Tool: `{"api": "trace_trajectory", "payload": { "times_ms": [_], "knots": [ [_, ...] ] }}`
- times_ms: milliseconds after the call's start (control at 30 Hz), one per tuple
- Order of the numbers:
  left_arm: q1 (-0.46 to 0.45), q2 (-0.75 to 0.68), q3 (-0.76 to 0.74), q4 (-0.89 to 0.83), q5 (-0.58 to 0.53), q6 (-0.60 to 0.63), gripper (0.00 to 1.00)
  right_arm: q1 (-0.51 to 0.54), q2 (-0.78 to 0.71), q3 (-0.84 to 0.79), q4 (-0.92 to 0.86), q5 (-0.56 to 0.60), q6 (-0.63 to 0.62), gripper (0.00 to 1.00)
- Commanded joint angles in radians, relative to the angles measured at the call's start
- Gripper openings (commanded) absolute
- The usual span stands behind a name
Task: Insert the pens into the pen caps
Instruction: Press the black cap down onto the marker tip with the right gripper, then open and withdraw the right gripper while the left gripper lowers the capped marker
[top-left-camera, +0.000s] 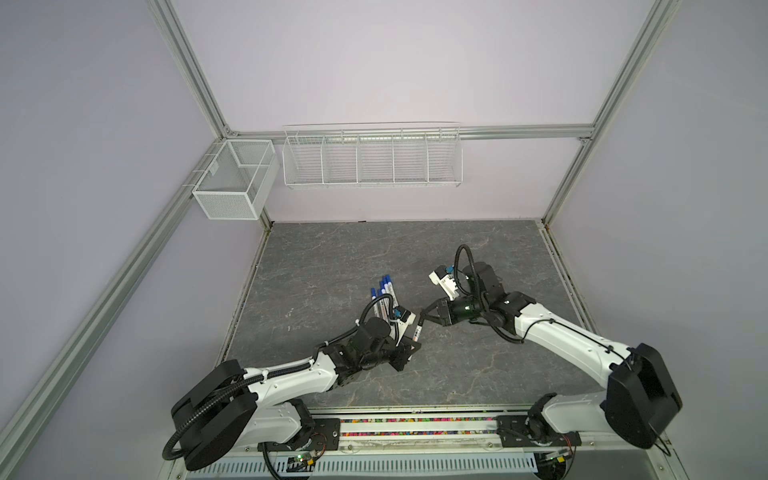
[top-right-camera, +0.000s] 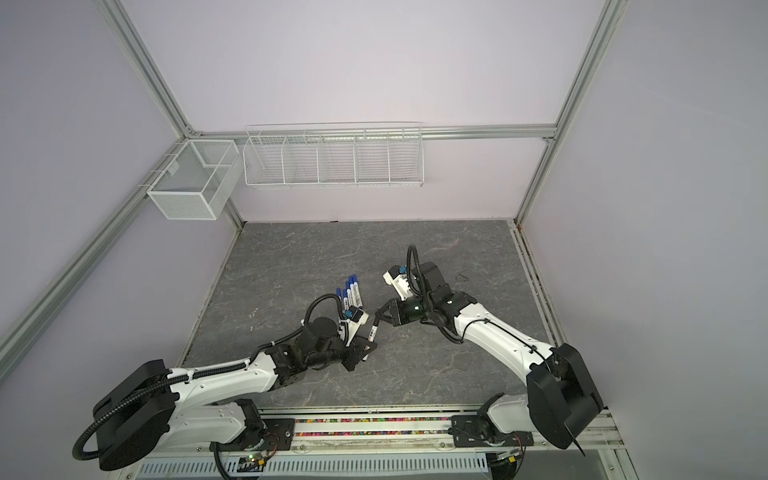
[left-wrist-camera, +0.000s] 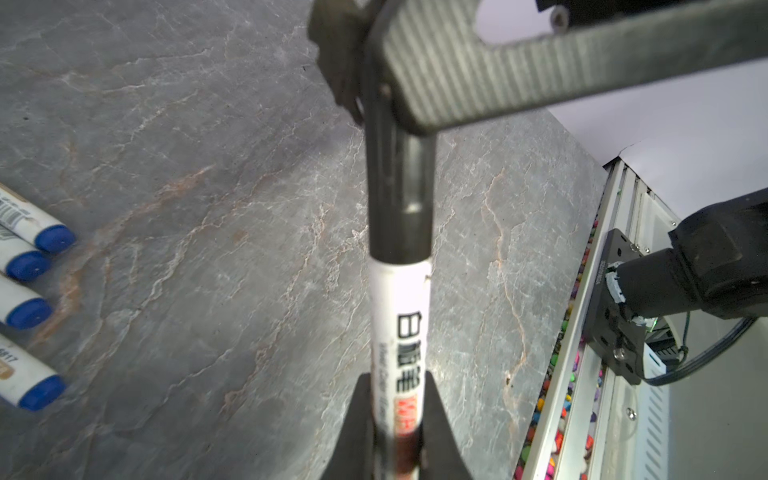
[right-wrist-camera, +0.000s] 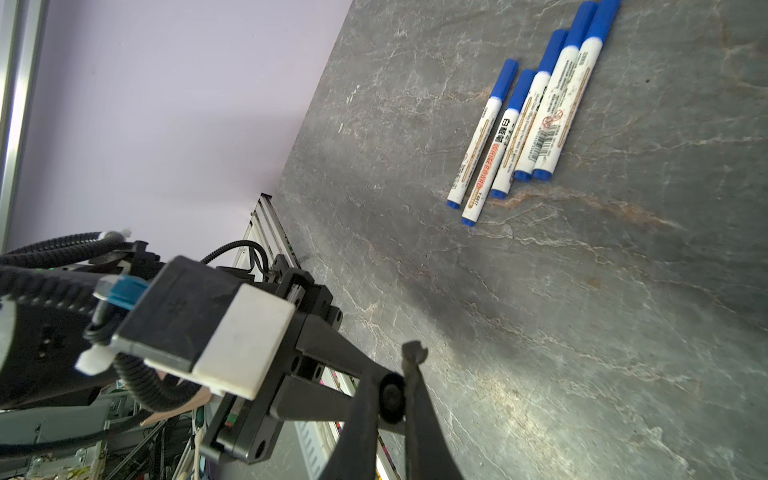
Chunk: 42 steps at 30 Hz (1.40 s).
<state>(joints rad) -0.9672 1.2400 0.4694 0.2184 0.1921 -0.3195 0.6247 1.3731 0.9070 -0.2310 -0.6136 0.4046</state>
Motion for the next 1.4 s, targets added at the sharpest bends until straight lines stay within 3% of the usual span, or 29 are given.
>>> {"api": "trace_trajectory", "payload": {
  "times_ms": [0, 100, 333, 667, 1033, 1100, 1200, 1367],
  "knots": [
    [0.019, -0.024, 0.07, 0.18, -0.094, 0.001, 0.0, 0.101, 0.037, -0.016, -0.219, -0.174, -0.07, 0.07],
    [0.029, -0.068, 0.077, 0.215, -0.149, -0.013, 0.0, 0.121, 0.068, -0.022, -0.24, -0.146, -0.092, 0.07],
    [0.069, -0.118, 0.155, 0.18, -0.073, 0.005, 0.0, 0.123, 0.161, -0.057, -0.223, -0.126, -0.085, 0.07],
    [0.106, -0.185, 0.106, 0.249, -0.051, -0.072, 0.0, 0.115, 0.217, -0.06, -0.213, -0.126, -0.085, 0.07],
    [0.123, -0.204, -0.082, 0.216, -0.117, -0.171, 0.0, -0.025, 0.041, -0.104, -0.011, -0.065, 0.102, 0.07],
    [0.123, -0.195, -0.104, 0.215, -0.123, -0.182, 0.0, -0.032, 0.015, -0.076, -0.006, -0.028, 0.118, 0.16],
    [0.131, -0.179, -0.115, 0.2, -0.136, -0.198, 0.0, -0.045, -0.036, -0.038, 0.016, 0.054, 0.158, 0.47],
    [0.238, -0.155, -0.076, 0.075, -0.203, -0.278, 0.0, -0.085, -0.1, -0.002, -0.009, 0.184, 0.177, 0.54]
  ]
}}
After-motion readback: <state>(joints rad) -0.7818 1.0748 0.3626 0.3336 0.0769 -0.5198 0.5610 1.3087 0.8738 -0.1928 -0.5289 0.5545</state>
